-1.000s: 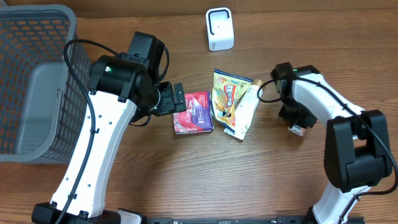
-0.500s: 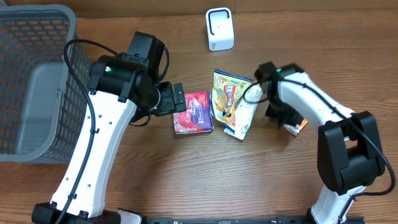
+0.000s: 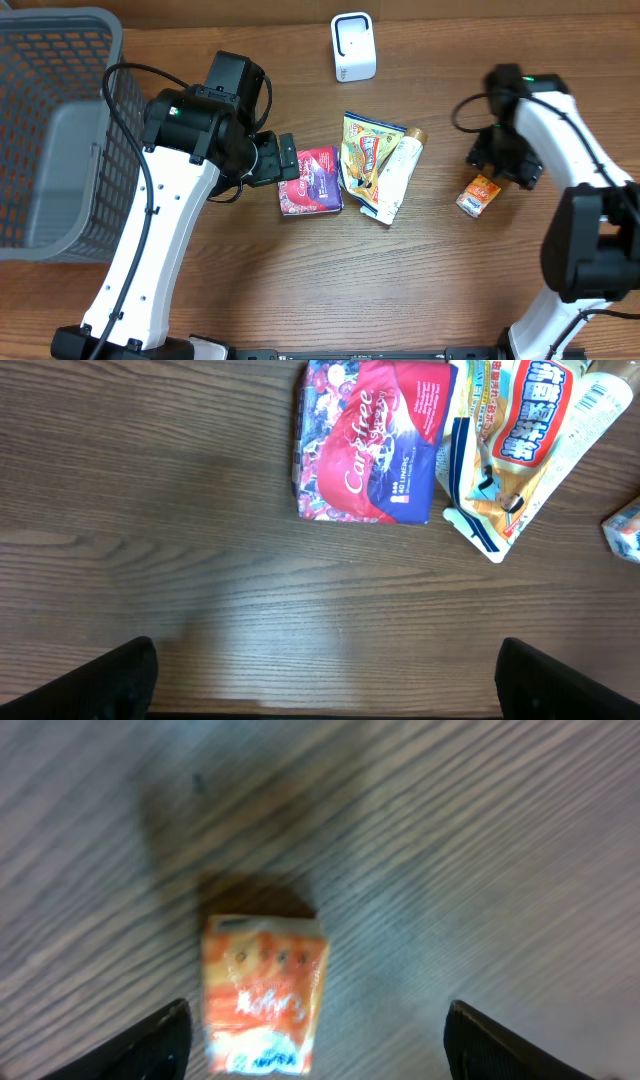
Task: Scan the item barcode
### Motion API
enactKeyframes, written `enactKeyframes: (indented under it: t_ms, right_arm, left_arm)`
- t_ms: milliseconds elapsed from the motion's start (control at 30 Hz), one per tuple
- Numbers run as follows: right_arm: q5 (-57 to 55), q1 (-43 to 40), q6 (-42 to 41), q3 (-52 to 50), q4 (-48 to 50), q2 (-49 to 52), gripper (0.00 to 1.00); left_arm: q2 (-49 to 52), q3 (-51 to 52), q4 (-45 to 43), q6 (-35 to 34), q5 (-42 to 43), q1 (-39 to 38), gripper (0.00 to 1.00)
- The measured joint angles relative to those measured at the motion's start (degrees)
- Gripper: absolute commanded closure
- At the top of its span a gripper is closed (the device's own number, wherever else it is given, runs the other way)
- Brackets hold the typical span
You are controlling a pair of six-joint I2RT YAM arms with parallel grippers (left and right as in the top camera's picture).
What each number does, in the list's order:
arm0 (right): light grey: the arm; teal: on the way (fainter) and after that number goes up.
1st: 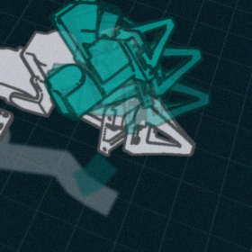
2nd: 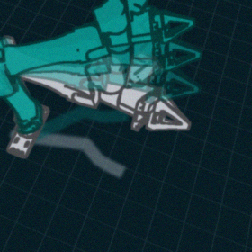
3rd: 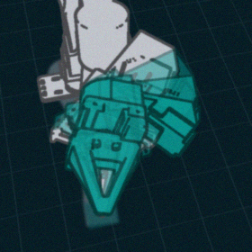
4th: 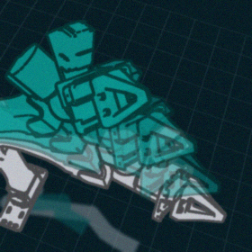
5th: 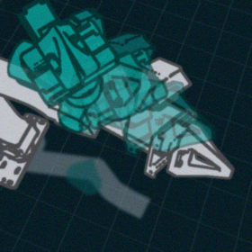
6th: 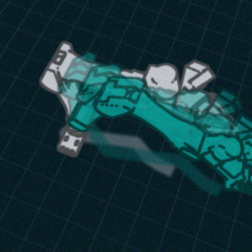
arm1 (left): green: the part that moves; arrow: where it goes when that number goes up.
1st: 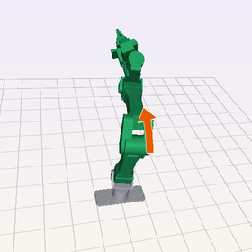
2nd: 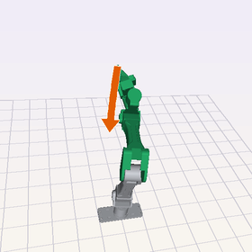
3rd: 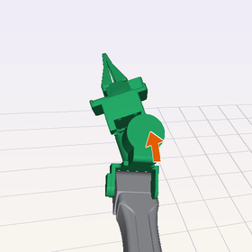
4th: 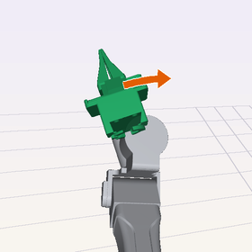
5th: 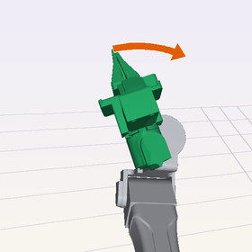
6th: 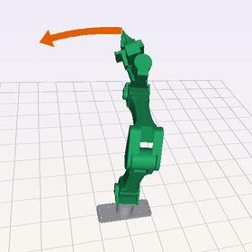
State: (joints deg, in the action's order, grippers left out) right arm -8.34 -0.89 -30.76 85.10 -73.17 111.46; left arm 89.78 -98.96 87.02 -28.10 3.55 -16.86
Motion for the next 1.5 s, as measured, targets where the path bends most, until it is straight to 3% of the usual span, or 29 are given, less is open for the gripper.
enactKeyframes:
  t_ms: [200,333,433,567,600,800,1000,1267,1500]
  right_arm:
    - [16.48,-8.24,10.14,-7.93,4.26,0.00,0.20]
    - [22.82,-9.25,14.51,-12.68,7.23,0.00,0.31]
    - [26.16,-9.25,16.06,-14.97,10.29,0.00,0.44]
    - [29.35,-9.25,16.04,-16.09,13.62,0.00,0.90]
    - [29.99,-9.20,15.47,-16.09,14.03,0.00,0.96]
    - [29.42,-9.14,13.42,-14.34,11.80,-0.11,0.96]
    - [19.21,-7.39,9.84,-2.91,-3.13,0.09,0.96]
    - [-3.56,5.60,-1.07,1.70,-9.05,0.17,0.96]
    - [-10.08,15.56,-6.32,0.33,-11.61,6.14,0.91]
  left_arm:
    - [0.00,0.00,0.00,0.00,-0.02,0.00,0.00]
    - [0.00,0.00,-0.02,0.00,-0.02,0.00,0.00]
    - [0.00,0.00,0.00,0.00,0.00,0.00,0.00]
    - [0.00,0.00,0.00,0.00,-0.02,0.00,0.00]
    - [0.00,0.00,-0.02,0.00,-0.02,0.00,0.00]
    - [0.00,0.00,0.00,0.00,0.00,0.00,0.00]
    - [0.00,0.00,0.02,0.00,0.00,0.00,0.00]
    - [0.00,0.00,0.00,0.00,0.00,0.00,0.00]
    - [0.00,0.00,0.00,0.00,-0.02,0.00,0.00]
